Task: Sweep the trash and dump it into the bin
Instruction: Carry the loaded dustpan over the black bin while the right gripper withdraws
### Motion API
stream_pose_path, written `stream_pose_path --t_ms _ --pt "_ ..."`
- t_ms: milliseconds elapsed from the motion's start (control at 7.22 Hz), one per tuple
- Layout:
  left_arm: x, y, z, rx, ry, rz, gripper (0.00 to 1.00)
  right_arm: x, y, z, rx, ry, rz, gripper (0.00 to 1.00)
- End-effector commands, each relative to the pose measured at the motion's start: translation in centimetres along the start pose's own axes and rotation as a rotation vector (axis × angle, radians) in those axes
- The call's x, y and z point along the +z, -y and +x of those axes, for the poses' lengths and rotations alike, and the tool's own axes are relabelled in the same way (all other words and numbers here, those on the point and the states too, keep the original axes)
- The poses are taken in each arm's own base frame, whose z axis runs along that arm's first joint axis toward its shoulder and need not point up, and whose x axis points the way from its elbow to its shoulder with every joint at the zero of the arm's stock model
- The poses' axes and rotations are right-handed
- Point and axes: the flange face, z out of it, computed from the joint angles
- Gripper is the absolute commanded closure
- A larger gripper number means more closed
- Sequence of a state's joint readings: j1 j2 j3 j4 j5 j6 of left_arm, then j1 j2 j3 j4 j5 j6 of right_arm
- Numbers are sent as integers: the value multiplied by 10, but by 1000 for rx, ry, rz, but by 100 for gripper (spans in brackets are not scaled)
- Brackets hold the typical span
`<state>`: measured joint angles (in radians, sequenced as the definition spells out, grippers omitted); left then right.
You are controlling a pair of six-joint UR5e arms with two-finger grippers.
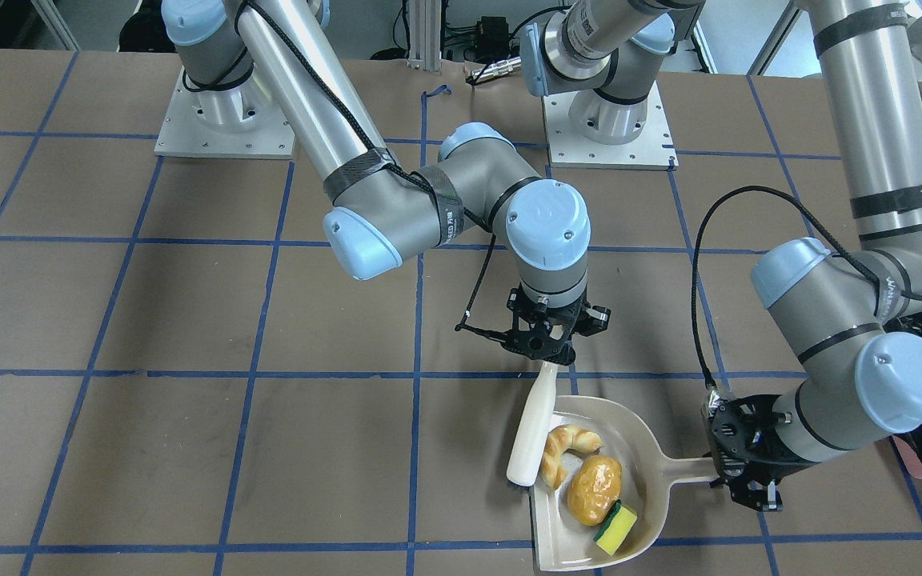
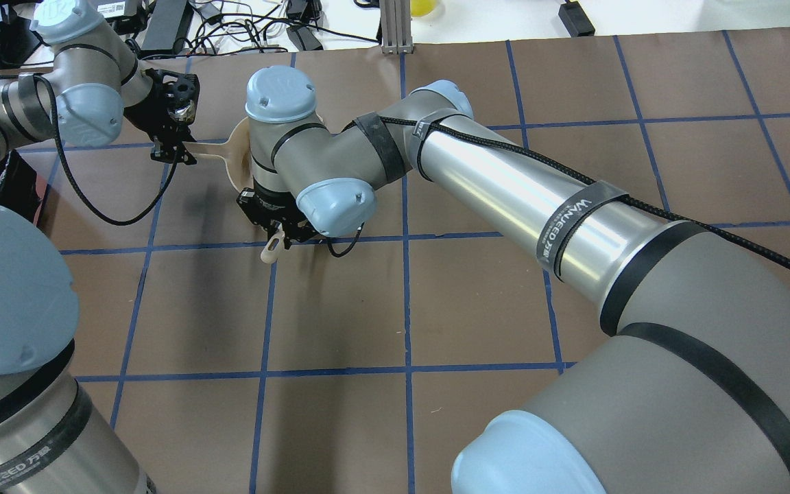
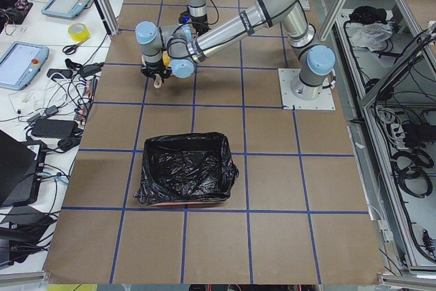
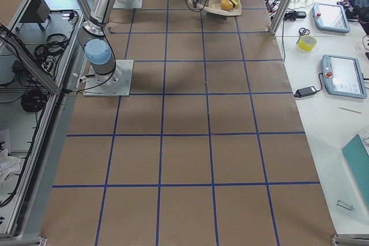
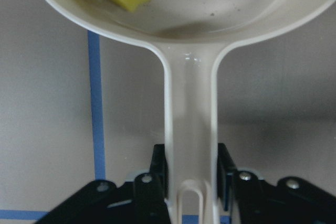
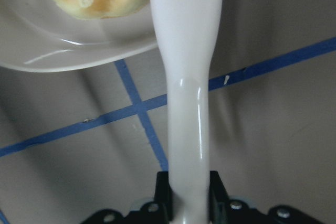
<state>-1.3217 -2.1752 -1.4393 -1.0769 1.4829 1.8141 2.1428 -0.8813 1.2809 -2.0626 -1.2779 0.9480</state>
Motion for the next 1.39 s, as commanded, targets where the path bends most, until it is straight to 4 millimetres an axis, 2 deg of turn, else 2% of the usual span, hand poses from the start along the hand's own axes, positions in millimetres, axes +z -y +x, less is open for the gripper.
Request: stream_pose_path --t_ms 0,277,416,554,693,831,970,1108,1247 --pt "-1 -2 -1 3 3 2 100 -16 1 -11 -6 51 12 100" --pt "-4 -36 1 -9 11 9 100 -72 -17 5 24 -24 4 100" --pt "-5 -46 1 -6 21 33 100 -93 -13 22 59 -82 -6 100" --pt "-9 -62 1 -17 28 31 100 -122 12 53 64 -159 12 100" --pt "-16 -78 1 -3 38 24 100 -160 38 95 16 -167 3 100" --pt "-33 -105 1 -9 57 10 100 -201 55 144 5 -155 30 100" --pt "-50 -154 8 10 49 11 100 -224 65 201 -68 -152 27 100" --pt "-74 -212 18 23 39 12 100 -234 86 269 -126 -212 39 100" --pt "-105 -249 23 62 15 17 100 -251 102 319 -133 -241 54 100"
